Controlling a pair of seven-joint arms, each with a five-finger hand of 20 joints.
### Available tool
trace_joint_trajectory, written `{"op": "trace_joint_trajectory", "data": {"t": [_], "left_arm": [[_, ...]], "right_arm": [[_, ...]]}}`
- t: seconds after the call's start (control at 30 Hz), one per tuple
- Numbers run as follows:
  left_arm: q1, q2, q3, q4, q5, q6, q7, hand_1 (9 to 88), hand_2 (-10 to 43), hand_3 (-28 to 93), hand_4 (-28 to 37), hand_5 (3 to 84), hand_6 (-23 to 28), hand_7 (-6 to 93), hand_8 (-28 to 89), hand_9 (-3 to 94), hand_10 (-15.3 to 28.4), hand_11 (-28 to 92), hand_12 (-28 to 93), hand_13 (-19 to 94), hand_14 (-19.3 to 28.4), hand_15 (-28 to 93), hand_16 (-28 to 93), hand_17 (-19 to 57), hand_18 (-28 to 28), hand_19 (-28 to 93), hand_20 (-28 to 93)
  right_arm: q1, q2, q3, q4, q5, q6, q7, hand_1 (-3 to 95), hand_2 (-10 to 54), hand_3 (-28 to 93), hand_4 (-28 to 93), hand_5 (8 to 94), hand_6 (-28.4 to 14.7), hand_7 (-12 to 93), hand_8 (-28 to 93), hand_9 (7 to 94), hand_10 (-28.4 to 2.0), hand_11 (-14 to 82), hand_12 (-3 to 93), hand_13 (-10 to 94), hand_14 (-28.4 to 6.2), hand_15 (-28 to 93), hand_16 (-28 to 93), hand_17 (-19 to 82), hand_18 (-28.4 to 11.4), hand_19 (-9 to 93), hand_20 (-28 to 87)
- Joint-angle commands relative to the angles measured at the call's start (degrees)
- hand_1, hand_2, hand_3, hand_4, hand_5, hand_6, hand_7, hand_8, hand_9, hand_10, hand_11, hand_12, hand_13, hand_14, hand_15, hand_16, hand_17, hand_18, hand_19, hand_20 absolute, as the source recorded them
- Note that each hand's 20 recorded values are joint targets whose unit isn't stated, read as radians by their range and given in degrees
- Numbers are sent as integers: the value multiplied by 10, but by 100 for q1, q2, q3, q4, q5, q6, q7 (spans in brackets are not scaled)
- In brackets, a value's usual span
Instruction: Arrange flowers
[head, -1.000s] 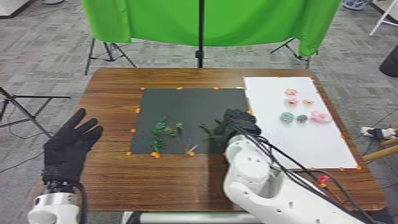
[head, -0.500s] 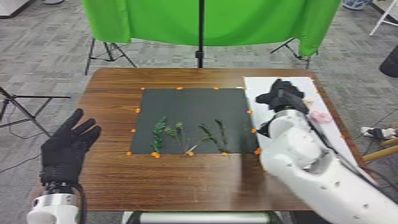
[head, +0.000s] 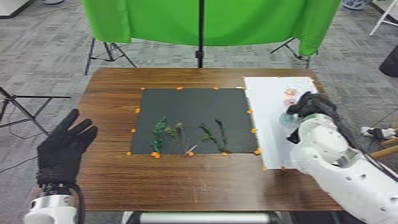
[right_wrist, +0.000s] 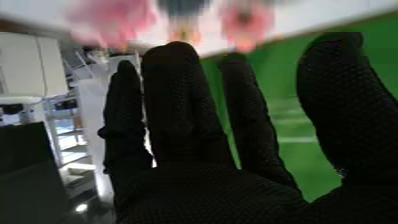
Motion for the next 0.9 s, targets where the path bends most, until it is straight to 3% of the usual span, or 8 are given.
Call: {"op": "trace_joint_trajectory", "data": {"t": [0.03, 0.2, 0.23, 0.27, 0.37, 0.5, 0.7, 0.9], "left_arm": [[4, -208, -38, 15, 157, -104, -159, 235, 57, 840, -249, 378, 95, 91, -79, 362, 210, 280, 111, 244, 281, 612, -113, -81, 273, 579, 57], [-48, -294, -37, 27, 242, -146, -242, 235, 57, 840, -249, 377, 95, 92, -79, 362, 209, 281, 112, 243, 280, 613, -113, -81, 273, 579, 57], [-56, -208, -1, 35, 170, -119, -173, 236, 57, 839, -249, 378, 95, 92, -79, 362, 209, 281, 112, 243, 281, 612, -113, -81, 273, 579, 57], [-50, -212, 0, 32, 166, -120, -172, 236, 58, 839, -249, 378, 96, 92, -79, 362, 209, 281, 112, 243, 280, 612, -113, -81, 273, 579, 57], [-29, -250, -20, 25, 190, -115, -198, 235, 58, 839, -248, 379, 96, 92, -79, 362, 209, 281, 111, 243, 281, 612, -113, -81, 272, 579, 57], [-5, -183, 3, 26, 111, -84, -133, 236, 58, 839, -249, 378, 96, 92, -79, 362, 209, 281, 111, 243, 281, 612, -113, -81, 272, 579, 57], [-4, -14, 39, 15, -43, -13, 46, 236, 58, 838, -249, 379, 96, 91, -79, 362, 209, 281, 111, 243, 281, 612, -113, -81, 272, 579, 57], [-12, -7, -7, -12, 5, -27, 18, 236, 58, 838, -248, 379, 96, 92, -79, 361, 209, 281, 111, 243, 281, 612, -113, -81, 272, 579, 57]], "right_arm": [[491, -359, -783, 342, -387, -252, 81, 350, -95, 780, -283, 522, -17, 154, -124, 553, -201, 387, 161, 512, -159, 769, 125, 188, -284, 765, 285], [751, -455, -1285, 614, -717, -326, 217, 373, -95, 770, -282, 551, -5, 167, -128, 583, -191, 400, 163, 534, -154, 768, 130, 194, -284, 756, 299], [783, -466, -1390, 661, -822, -266, 278, 391, -95, 770, -281, 580, 0, 180, -132, 605, -184, 406, 164, 550, -149, 766, 133, 204, -284, 760, 303], [763, -446, -1439, 661, -873, -233, 254, 414, -95, 772, -281, 609, 4, 193, -137, 634, -175, 411, 166, 576, -141, 760, 139, 214, -284, 767, 309], [700, -421, -1584, 698, -1107, 58, 283, 502, -95, 700, -282, 693, 4, 233, -50, 743, -126, 319, 273, 640, -118, 734, 180, 241, -276, 789, 321], [612, -376, -1593, 672, -1245, 193, 233, 594, -95, 645, -283, 840, 13, 232, 21, 894, -60, 242, 374, 744, -74, 706, 233, 294, -251, 816, 345], [717, -383, -1532, 314, -1709, 843, 193, 620, -95, 631, -283, 875, 10, 205, 31, 932, -43, 216, 379, 798, -54, 662, 248, 328, -229, 827, 350], [1408, -988, -1831, -131, -1754, 1279, -379, 616, -95, 644, -283, 885, 7, 194, 33, 936, -44, 222, 372, 815, -55, 655, 246, 338, -226, 834, 355]]}}
